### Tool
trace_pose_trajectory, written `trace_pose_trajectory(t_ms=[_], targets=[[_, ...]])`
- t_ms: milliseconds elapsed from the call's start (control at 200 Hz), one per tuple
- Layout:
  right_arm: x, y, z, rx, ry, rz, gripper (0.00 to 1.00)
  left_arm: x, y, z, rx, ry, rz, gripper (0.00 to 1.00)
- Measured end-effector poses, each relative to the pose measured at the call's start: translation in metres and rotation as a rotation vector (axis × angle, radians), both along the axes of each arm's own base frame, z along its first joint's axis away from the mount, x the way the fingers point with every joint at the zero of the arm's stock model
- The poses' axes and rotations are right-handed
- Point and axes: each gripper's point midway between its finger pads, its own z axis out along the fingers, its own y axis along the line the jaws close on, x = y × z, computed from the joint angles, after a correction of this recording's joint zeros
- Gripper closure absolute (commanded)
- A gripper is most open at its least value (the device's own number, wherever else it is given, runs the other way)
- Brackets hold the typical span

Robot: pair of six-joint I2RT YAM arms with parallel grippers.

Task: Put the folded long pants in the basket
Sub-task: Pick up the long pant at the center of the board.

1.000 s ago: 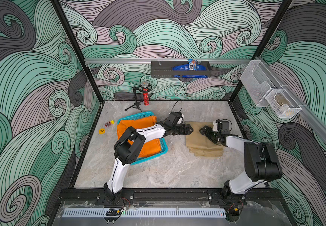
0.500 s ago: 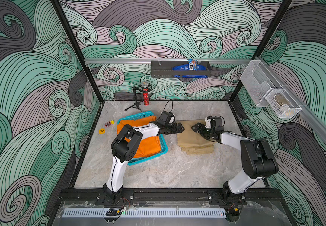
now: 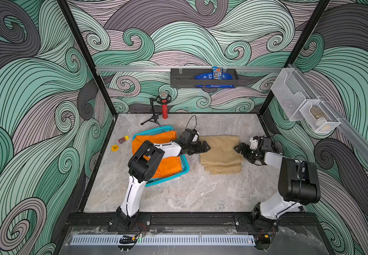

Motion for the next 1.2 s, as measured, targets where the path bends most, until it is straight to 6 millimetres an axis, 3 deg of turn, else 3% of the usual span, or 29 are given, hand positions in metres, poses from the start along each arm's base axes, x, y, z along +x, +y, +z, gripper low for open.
trace_pose_trajectory(t_ms=[180,305,415,495,565,655,871,991,1096,1201], targets=[[-0.001,0.018,-0.001,0.029,-0.011,0.060,0.17,-0.012,-0.018,-0.002,-0.024,0.009,-0.026,0.15],[0.001,0.041,-0.004,0.048,-0.022,0.124,0.31,-0.013,-0.027,-0.005,-0.041,0.022,-0.037,0.25],[0.003,0.046,-0.007,0.066,-0.019,0.127,0.48,-0.011,-0.030,-0.008,-0.045,0.030,-0.035,0.38],[0.001,0.047,-0.010,0.067,-0.016,0.129,0.64,-0.010,-0.031,-0.013,-0.044,0.041,-0.035,0.60],[-0.003,0.048,-0.014,0.076,-0.004,0.124,0.80,-0.009,-0.032,-0.019,-0.034,0.056,-0.033,1.00],[-0.004,0.050,-0.011,0.089,-0.004,0.115,1.00,-0.009,-0.038,-0.016,-0.046,0.068,-0.050,1.00],[-0.003,0.053,-0.004,0.074,-0.016,0.107,1.00,-0.009,-0.041,-0.016,-0.045,0.085,-0.057,1.00],[-0.002,0.058,0.014,0.066,-0.050,0.112,1.00,-0.008,-0.042,-0.010,-0.035,0.084,-0.065,1.00],[0.002,0.062,0.038,0.060,-0.094,0.122,1.00,-0.006,-0.046,0.009,-0.037,0.058,-0.081,1.00],[0.011,0.066,0.063,0.050,-0.136,0.135,1.00,-0.003,-0.053,0.044,-0.066,-0.001,-0.097,1.00]])
